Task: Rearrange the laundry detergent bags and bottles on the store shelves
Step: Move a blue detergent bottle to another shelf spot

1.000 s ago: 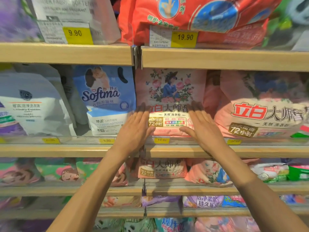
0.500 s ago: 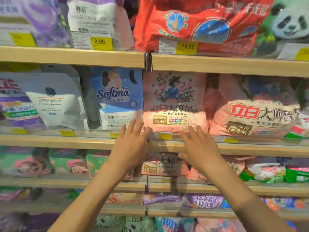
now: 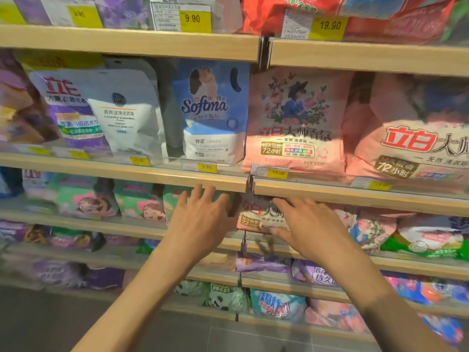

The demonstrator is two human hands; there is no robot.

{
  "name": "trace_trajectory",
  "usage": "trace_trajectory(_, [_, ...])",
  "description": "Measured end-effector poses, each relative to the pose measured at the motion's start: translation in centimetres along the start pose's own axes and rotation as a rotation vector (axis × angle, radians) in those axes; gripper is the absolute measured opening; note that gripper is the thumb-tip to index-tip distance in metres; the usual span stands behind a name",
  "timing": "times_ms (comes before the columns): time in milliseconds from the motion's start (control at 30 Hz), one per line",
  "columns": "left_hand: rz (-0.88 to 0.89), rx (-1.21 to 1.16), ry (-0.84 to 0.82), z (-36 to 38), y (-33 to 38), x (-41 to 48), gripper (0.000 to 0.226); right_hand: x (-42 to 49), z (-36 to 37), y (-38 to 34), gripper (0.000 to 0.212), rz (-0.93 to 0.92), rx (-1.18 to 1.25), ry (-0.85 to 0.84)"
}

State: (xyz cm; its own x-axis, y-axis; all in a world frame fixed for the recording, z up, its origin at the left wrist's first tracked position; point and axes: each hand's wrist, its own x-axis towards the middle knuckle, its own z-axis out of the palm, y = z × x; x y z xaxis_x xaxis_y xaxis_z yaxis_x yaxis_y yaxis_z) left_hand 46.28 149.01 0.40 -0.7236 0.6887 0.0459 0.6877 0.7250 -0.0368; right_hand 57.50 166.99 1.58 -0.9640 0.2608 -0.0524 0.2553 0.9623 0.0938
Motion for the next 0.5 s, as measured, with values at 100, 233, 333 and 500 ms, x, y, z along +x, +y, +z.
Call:
trace_trajectory(100, [-0.054,-0.017,0.001,-0.3,-1.1,-2.3,0.051,0.0,0.0,-1.3,0.066,-0.052,0.009,-0.029])
trace_trajectory(233, [-0.164,-0.016,0.028,-0.9,-2.7,-6.3,0.054,0.0,-0.5,-3.7,0.065,-0.179,0.032,-0.026])
trace_trajectory(333, [-0.271,-0.035,0.051,-1.0,-3.2,-9.5,0.054,-0.6,-0.7,-5.0,0.066,-0.270,0.035,-0.021])
trace_trajectory(500, [-0.424,-0.171,0.021,-1.5,-2.1,-14.8,0.056,-2.9,-0.3,-6.3,0.067,-0.426,0.024,-0.013])
